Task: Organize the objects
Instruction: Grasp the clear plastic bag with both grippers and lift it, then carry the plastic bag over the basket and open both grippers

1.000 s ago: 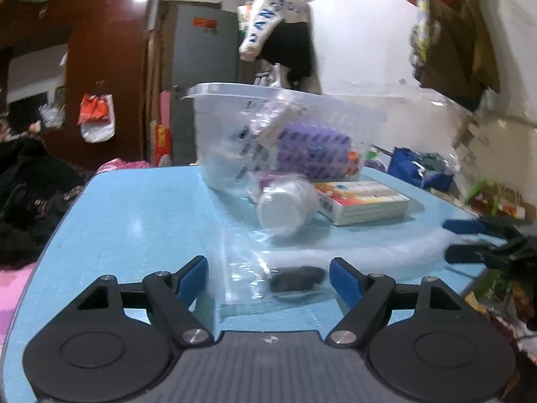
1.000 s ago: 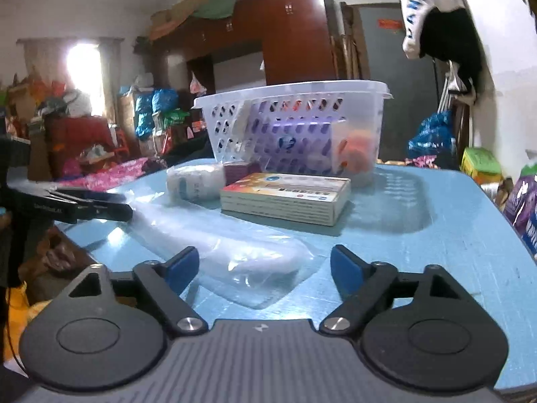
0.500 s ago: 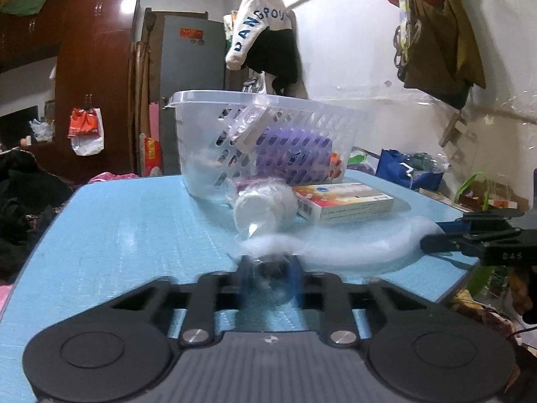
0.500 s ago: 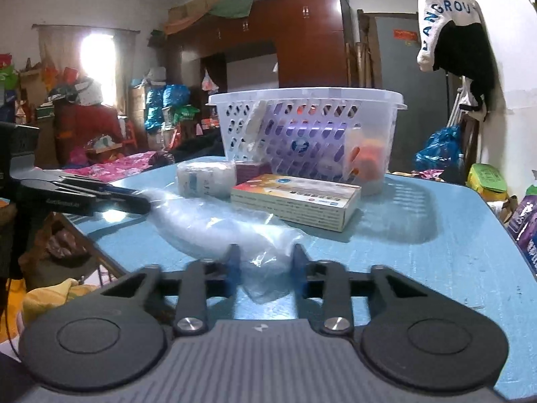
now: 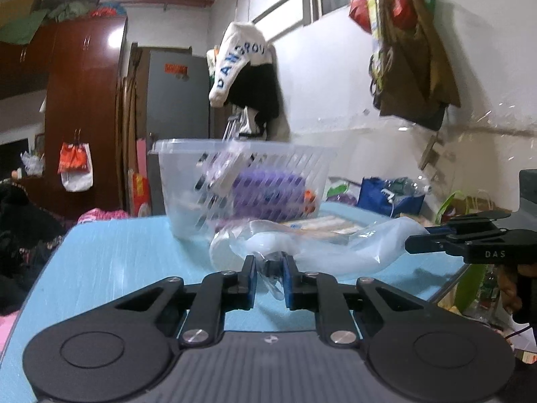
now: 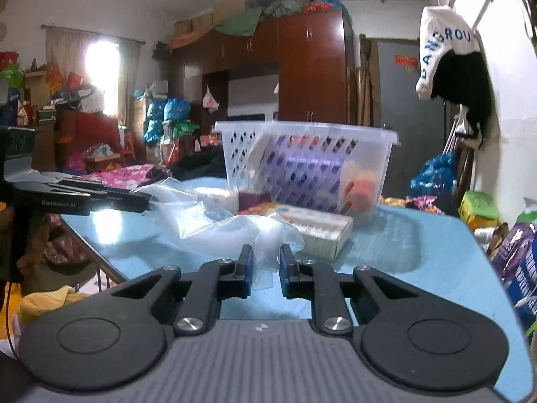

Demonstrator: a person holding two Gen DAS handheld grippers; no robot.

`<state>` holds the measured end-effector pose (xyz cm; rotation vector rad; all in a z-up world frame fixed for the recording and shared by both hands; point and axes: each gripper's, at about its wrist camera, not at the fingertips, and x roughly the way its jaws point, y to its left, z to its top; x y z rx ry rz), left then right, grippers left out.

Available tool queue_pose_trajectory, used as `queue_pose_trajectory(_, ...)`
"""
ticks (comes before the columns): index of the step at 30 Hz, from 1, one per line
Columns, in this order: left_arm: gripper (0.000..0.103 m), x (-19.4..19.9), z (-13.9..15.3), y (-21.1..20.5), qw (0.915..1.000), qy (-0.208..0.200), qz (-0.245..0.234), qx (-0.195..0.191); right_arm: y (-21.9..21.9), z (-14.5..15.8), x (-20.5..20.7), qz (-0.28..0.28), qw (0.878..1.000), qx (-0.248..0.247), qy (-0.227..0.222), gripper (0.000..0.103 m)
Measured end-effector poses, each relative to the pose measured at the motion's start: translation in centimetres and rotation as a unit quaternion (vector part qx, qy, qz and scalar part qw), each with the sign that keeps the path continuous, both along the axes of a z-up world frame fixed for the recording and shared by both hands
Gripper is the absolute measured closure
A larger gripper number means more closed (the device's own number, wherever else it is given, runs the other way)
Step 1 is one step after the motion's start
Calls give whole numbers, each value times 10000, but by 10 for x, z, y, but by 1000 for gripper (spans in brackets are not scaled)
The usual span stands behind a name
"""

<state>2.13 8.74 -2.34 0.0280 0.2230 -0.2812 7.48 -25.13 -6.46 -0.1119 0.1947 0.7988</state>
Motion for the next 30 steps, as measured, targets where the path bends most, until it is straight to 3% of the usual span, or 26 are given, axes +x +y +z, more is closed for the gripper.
queue_pose_trajectory(19, 84, -1, 38, -5, 9987, -508, -30, -79, -6, 39, 15, 5, 9989, 356, -299, 85)
queue_pose_trajectory(30, 84, 42, 101, -6, 9966, -823, 74, 46, 10, 91, 58, -174, 9976, 328, -592, 85)
